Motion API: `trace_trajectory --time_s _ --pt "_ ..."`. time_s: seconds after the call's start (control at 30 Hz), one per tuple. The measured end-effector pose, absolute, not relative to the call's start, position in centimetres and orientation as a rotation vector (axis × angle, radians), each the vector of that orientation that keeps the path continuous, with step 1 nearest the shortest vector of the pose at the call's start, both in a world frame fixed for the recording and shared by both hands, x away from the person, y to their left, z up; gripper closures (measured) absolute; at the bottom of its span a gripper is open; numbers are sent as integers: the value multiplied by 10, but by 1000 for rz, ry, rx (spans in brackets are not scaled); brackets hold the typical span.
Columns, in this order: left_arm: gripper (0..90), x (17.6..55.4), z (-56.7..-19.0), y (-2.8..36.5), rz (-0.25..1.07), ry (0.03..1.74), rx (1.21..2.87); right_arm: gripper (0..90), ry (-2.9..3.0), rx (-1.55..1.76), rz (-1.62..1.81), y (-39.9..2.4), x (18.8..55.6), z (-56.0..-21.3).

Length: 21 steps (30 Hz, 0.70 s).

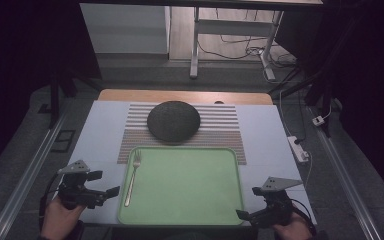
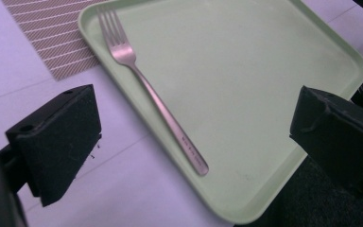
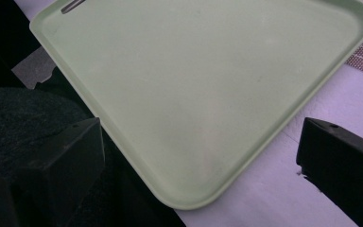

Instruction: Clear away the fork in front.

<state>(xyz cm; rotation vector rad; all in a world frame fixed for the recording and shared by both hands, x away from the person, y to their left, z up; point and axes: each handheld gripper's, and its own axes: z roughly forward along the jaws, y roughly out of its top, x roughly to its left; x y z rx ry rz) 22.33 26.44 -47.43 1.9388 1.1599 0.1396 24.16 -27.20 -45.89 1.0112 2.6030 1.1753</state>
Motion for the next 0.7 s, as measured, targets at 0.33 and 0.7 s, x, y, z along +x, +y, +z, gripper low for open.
trace_trajectory --time_s 0.33,0.7 --pt "4 208 -476 274 176 1177 1955 12 2599 1022 1181 -273 242 -459" --pt "5 201 -477 283 161 1239 1971 11 2604 1020 1170 -272 242 -459"
